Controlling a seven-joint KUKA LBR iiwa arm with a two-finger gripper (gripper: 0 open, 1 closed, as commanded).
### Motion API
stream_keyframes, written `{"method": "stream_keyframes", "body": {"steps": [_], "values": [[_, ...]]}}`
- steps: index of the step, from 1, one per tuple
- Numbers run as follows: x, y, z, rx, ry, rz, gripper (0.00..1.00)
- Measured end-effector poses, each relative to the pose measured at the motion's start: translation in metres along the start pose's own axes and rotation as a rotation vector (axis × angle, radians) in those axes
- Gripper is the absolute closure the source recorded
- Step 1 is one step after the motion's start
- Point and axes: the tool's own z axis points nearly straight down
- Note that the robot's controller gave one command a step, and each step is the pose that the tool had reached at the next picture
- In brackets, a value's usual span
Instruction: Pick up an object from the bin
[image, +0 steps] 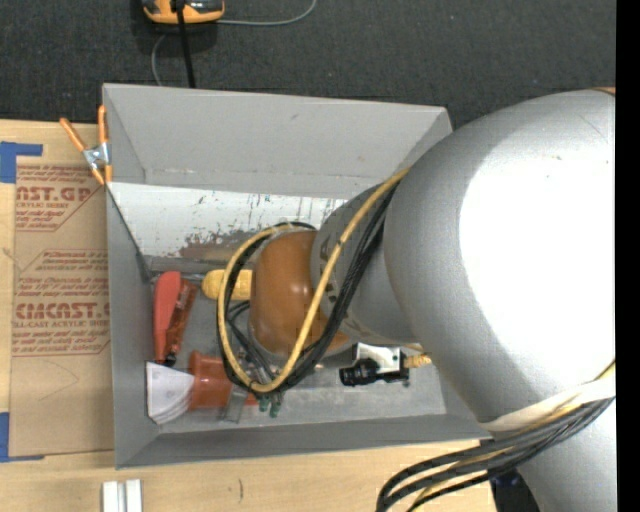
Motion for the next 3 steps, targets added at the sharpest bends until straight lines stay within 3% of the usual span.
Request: {"method": "stream_keyframes", "body": {"steps": [1,3], "values": [[-0.005,-0.008,-0.046,0.004,0.006,-0.067,1.00],[-0.011,-0.010,-0.151,0.005,0.008,-0.087,1.00]]}}
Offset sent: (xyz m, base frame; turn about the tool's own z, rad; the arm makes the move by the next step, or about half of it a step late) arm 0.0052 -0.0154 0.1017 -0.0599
